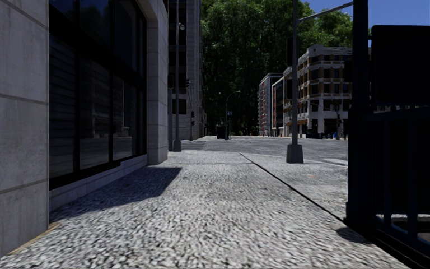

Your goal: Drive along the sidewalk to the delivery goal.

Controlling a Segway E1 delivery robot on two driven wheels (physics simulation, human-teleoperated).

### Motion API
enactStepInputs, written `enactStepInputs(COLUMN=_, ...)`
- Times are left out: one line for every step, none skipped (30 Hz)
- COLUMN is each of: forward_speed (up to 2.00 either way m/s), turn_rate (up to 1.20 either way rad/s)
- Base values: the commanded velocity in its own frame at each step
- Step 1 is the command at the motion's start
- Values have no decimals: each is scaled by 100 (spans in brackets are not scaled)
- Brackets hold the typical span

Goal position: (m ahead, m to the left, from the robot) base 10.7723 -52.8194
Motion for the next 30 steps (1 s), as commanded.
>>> enactStepInputs(forward_speed=200, turn_rate=0)
enactStepInputs(forward_speed=200, turn_rate=0)
enactStepInputs(forward_speed=200, turn_rate=0)
enactStepInputs(forward_speed=200, turn_rate=0)
enactStepInputs(forward_speed=200, turn_rate=0)
enactStepInputs(forward_speed=200, turn_rate=0)
enactStepInputs(forward_speed=200, turn_rate=0)
enactStepInputs(forward_speed=200, turn_rate=0)
enactStepInputs(forward_speed=200, turn_rate=0)
enactStepInputs(forward_speed=200, turn_rate=0)
enactStepInputs(forward_speed=200, turn_rate=0)
enactStepInputs(forward_speed=200, turn_rate=0)
enactStepInputs(forward_speed=200, turn_rate=-30)
enactStepInputs(forward_speed=200, turn_rate=-45)
enactStepInputs(forward_speed=200, turn_rate=-49)
enactStepInputs(forward_speed=200, turn_rate=-49)
enactStepInputs(forward_speed=200, turn_rate=-50)
enactStepInputs(forward_speed=200, turn_rate=-50)
enactStepInputs(forward_speed=200, turn_rate=-54)
enactStepInputs(forward_speed=200, turn_rate=-58)
enactStepInputs(forward_speed=200, turn_rate=-58)
enactStepInputs(forward_speed=200, turn_rate=-59)
enactStepInputs(forward_speed=200, turn_rate=-59)
enactStepInputs(forward_speed=200, turn_rate=-59)
enactStepInputs(forward_speed=200, turn_rate=-59)
enactStepInputs(forward_speed=200, turn_rate=-59)
enactStepInputs(forward_speed=200, turn_rate=-59)
enactStepInputs(forward_speed=200, turn_rate=-59)
enactStepInputs(forward_speed=200, turn_rate=-59)
enactStepInputs(forward_speed=200, turn_rate=-59)
